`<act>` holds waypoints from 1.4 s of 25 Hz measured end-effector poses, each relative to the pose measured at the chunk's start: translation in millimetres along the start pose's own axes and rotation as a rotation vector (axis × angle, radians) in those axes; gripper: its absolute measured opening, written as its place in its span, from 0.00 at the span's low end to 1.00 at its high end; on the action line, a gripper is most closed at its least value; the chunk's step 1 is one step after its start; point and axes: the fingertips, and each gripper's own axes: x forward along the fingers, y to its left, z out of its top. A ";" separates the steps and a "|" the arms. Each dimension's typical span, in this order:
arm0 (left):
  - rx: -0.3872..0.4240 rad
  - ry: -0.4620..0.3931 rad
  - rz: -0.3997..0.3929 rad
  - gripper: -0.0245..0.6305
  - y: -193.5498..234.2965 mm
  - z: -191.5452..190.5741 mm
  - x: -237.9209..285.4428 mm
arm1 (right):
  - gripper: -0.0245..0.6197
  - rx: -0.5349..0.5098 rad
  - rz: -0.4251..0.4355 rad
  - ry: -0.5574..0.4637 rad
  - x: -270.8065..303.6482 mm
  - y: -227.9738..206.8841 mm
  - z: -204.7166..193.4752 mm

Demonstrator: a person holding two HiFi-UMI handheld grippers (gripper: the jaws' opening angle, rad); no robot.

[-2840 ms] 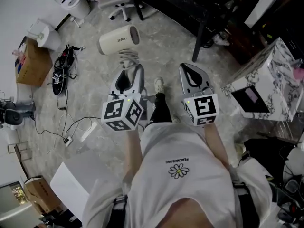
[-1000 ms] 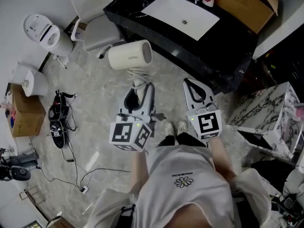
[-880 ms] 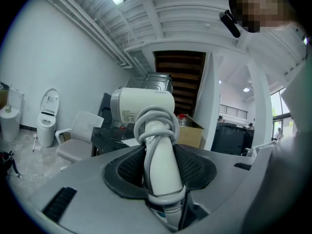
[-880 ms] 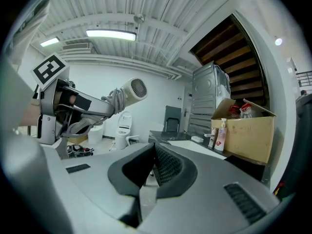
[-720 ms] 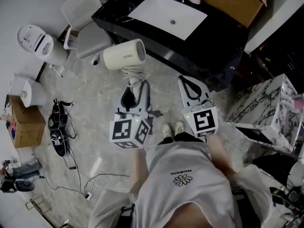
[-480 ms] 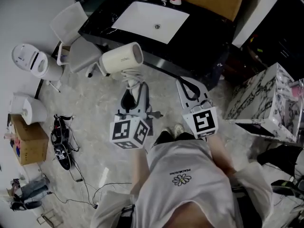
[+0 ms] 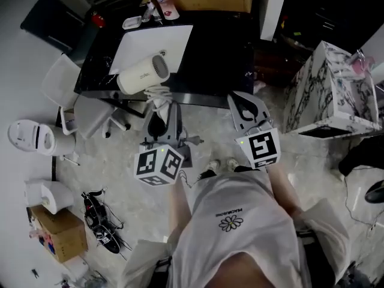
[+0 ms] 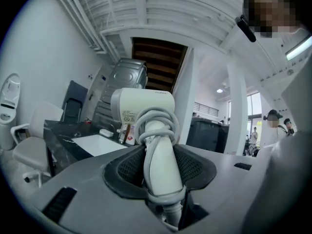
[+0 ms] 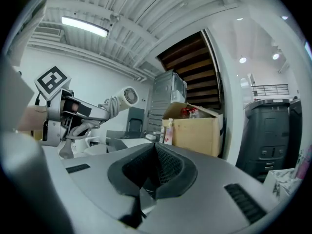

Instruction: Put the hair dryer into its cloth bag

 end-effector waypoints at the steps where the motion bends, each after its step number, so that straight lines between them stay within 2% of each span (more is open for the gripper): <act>1: 0.010 0.003 -0.020 0.31 -1.3 2.0 4.1 | 0.06 0.005 -0.027 0.005 -1.7 -3.9 -1.2; 6: 0.078 0.020 -0.110 0.31 -2.5 11.4 15.6 | 0.06 0.034 -0.147 0.026 -6.1 -10.7 -2.7; 10: 0.069 0.028 -0.180 0.31 -0.1 11.4 19.7 | 0.06 0.075 -0.214 0.038 -6.9 -11.4 -4.9; 20: 0.049 0.073 -0.265 0.31 7.3 -0.9 15.1 | 0.06 0.080 -0.246 0.068 -14.7 15.9 -5.4; 29: 0.064 0.092 -0.290 0.31 6.4 -5.2 17.5 | 0.06 0.060 -0.190 0.069 -1.1 19.1 0.8; 32: 0.079 0.100 -0.284 0.31 8.6 -7.7 18.7 | 0.07 0.017 -0.107 0.087 11.4 10.4 3.0; 34: 0.083 0.116 -0.289 0.31 8.5 -12.7 21.8 | 0.17 -0.043 -0.016 0.121 24.7 7.8 2.4; 35: 0.090 0.126 -0.291 0.31 8.6 -15.6 24.8 | 0.19 -0.094 0.027 0.150 32.7 6.8 0.0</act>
